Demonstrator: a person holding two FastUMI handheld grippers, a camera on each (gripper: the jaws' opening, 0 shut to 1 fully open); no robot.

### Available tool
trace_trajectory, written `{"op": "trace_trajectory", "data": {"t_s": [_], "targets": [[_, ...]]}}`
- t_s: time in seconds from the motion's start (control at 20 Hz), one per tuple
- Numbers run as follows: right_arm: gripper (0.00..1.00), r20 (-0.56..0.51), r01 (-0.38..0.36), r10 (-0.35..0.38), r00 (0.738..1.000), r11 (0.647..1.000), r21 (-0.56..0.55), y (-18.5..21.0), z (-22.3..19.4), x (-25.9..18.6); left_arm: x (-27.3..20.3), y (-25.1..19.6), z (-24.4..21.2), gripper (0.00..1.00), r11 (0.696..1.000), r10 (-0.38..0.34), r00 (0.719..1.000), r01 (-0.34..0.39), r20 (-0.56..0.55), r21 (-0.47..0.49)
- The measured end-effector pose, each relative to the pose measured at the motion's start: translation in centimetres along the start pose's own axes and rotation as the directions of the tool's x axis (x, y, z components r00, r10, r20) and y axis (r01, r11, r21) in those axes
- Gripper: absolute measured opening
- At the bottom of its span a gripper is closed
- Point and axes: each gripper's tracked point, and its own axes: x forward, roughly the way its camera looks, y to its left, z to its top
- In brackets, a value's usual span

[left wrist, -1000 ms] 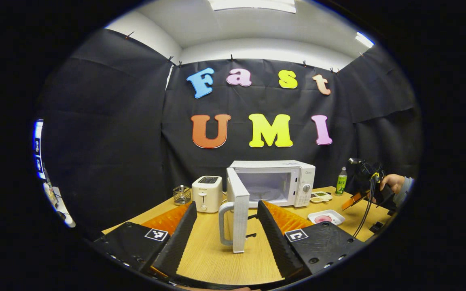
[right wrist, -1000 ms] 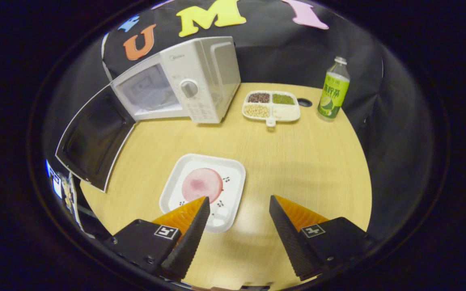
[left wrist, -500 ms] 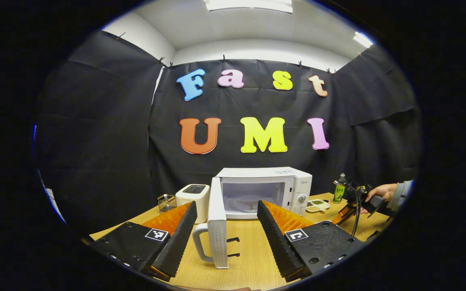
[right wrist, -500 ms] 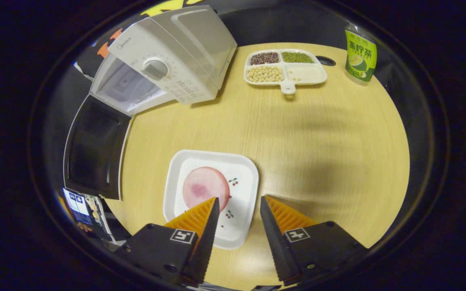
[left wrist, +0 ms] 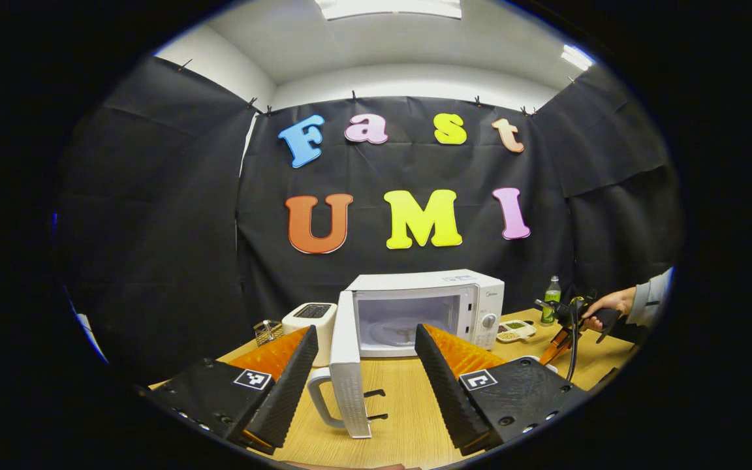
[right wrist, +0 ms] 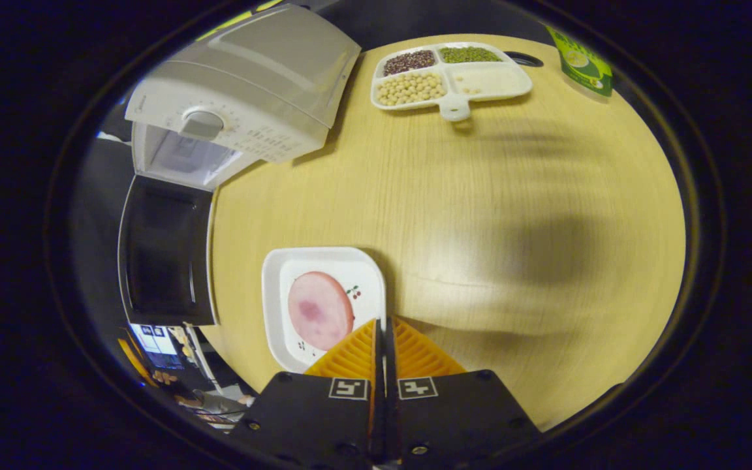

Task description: Open the microwave oven with the left hand, put the food in, and close the microwave oven.

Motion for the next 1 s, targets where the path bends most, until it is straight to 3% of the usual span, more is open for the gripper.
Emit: {"op": "trace_trajectory", "data": {"t_s": [0.1, 0.4, 0.7, 0.75, 1.0], "targets": [[0.0, 0.016, -0.027, 0.027, 1.0, 0.999, 0.032, -0.3, -0.9, -0.3, -0.3, 0.1, 0.0, 0.89, 1.0, -0.001, 1.0, 0.001, -0.002, 0.011], [0.04, 0.101, -0.096, 0.086, 0.991, 0.99, 0.1, 0.4, -3.6, -3.1, -1.4, 0.0, 0.1, 0.89, 1.0, -0.019, 1.0, 0.019, 0.008, 0.003], [0.0, 0.185, -0.147, 0.125, 0.975, 0.983, 0.11, 5.0, -4.4, -5.6, -2.9, 1.2, 0.3, 0.88, 0.999, -0.041, 0.999, 0.042, 0.028, -0.023], [0.04, 0.197, -0.159, 0.133, 0.971, 0.98, 0.119, 6.2, -4.4, -5.7, -3.0, 1.3, 0.2, 0.88, 0.998, -0.056, 0.998, 0.057, 0.027, -0.033], [0.04, 0.349, -0.261, 0.173, 0.921, 0.939, 0.222, 12.2, -0.8, -4.0, -4.0, 3.2, -0.3, 0.88, 0.996, -0.074, 0.997, 0.075, 0.015, -0.039]]}}
